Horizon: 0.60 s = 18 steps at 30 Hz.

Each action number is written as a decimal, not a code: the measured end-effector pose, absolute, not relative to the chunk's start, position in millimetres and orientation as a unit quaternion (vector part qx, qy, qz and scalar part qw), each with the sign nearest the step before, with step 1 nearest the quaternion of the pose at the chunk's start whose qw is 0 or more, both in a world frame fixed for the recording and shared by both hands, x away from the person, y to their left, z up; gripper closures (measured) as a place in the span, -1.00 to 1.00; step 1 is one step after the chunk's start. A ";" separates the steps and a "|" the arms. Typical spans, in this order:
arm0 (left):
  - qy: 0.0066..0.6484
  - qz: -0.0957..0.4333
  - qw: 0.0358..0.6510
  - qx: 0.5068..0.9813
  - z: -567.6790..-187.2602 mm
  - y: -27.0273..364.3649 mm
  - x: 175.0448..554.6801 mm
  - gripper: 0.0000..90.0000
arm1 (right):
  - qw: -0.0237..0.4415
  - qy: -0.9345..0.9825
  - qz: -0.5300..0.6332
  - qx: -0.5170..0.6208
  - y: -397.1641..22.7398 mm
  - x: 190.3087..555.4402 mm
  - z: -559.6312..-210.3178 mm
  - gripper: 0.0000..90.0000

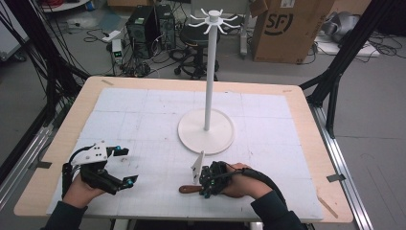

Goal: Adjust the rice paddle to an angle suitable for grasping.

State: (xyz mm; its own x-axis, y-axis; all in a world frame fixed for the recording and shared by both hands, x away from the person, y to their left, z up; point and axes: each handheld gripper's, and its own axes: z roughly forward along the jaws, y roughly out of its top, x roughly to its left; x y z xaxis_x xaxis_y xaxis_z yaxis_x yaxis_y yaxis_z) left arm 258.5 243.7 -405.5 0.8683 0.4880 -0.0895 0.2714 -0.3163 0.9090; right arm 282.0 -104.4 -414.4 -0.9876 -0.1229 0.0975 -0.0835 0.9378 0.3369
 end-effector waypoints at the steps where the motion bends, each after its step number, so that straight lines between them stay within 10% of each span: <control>1: 0.235 0.101 0.535 0.805 -405.5 243.7 258.6 -0.96 | 0.059 -0.982 -0.170 0.048 -104.9 283.6 -414.7 0.99; 18: 0.235 0.101 0.530 0.808 -406.2 242.9 258.7 -0.96 | 0.028 -0.986 -0.159 -0.046 -110.8 303.0 -413.1 0.99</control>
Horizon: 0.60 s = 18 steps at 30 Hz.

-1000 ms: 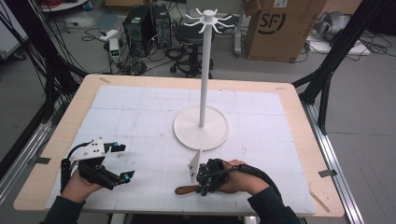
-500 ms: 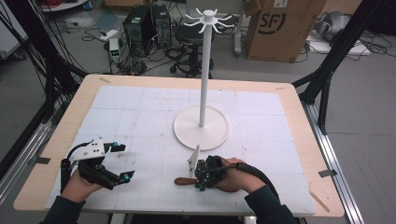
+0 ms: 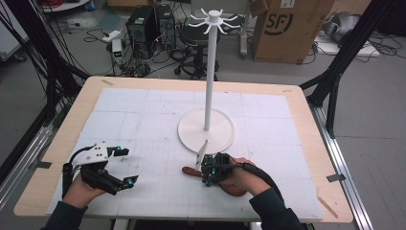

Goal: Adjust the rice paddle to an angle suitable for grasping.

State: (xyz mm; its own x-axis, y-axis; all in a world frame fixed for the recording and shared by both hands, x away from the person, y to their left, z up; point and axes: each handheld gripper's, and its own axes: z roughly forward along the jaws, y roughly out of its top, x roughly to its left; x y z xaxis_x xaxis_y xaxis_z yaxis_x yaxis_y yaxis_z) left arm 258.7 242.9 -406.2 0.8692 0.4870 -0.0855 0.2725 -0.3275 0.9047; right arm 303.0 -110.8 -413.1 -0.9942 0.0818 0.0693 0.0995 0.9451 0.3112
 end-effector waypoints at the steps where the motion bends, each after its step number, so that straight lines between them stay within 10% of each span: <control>1: 0.235 0.101 0.530 0.809 -406.3 242.8 258.7 -0.96 | 0.027 -0.986 -0.159 -0.047 -110.9 302.4 -413.1 0.99; 18: 0.234 0.101 0.528 0.810 -406.5 242.0 258.7 -0.96 | 0.019 -0.974 -0.202 -0.100 -123.8 299.4 -388.4 0.33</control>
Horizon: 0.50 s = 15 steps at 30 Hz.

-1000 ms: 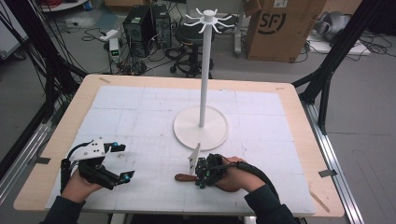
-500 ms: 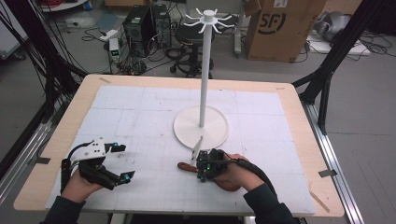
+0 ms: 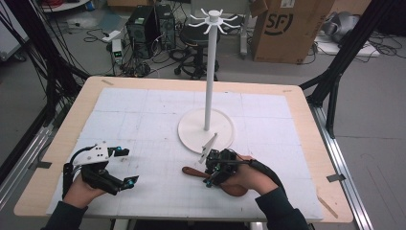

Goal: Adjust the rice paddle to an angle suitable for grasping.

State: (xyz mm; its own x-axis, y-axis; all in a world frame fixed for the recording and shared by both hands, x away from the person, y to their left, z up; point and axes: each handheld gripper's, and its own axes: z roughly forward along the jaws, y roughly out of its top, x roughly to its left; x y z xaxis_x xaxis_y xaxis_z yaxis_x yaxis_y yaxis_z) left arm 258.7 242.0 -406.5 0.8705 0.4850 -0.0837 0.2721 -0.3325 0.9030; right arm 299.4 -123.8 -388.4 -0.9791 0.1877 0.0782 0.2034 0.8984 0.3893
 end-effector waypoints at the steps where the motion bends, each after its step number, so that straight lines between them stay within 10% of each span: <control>1: 0.234 0.101 0.528 0.810 -406.4 242.1 258.6 -0.96 | 0.021 -0.974 -0.203 -0.101 -124.1 299.8 -387.7 0.28; 10: 0.234 0.101 0.529 0.810 -406.4 242.1 258.7 -0.96 | 0.035 -0.972 -0.209 -0.107 -128.8 306.6 -383.8 -0.05; 15: 0.235 0.099 0.529 0.809 -406.8 241.8 258.8 -0.96 | 0.042 -0.973 -0.206 -0.093 -126.2 303.7 -387.3 -0.56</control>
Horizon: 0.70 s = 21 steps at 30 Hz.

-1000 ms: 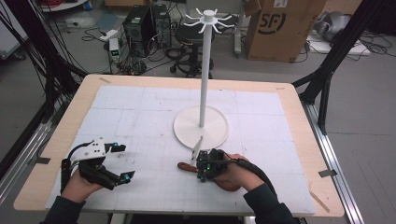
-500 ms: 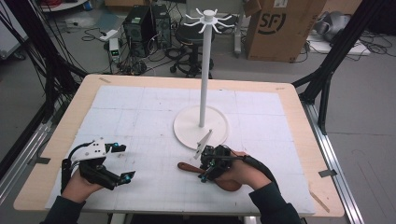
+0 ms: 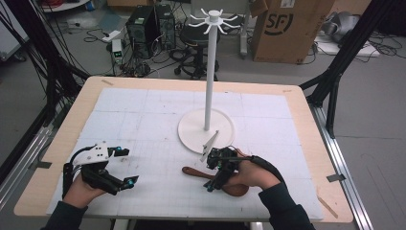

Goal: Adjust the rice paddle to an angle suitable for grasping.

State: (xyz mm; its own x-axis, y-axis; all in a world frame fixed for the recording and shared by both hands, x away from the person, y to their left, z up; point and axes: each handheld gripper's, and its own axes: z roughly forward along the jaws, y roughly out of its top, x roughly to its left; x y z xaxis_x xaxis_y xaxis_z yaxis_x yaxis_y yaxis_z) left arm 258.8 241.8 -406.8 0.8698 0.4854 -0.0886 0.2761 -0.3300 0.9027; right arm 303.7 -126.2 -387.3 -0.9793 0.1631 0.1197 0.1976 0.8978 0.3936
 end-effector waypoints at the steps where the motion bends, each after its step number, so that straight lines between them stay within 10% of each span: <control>1: 0.235 0.099 0.528 0.810 -406.7 241.8 258.8 -0.96 | 0.036 -0.975 -0.200 -0.094 -125.1 302.7 -388.7 -0.65; 5: 0.235 0.100 0.529 0.809 -406.7 242.0 259.0 -0.96 | 0.009 -0.977 -0.178 -0.115 -123.0 302.6 -392.2 -0.97; 21: 0.240 0.097 0.527 0.809 -407.9 242.5 262.6 -0.96 | -0.009 -0.982 -0.133 -0.137 -116.7 306.8 -392.2 -0.99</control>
State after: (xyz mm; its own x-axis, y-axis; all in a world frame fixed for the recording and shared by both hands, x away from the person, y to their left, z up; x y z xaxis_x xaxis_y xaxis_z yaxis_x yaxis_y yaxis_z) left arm 262.6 242.5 -407.9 0.8657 0.4914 -0.0954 0.2858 -0.3287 0.9001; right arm 306.8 -116.7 -392.2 -0.9623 0.2714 0.0188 0.2666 0.9269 0.2643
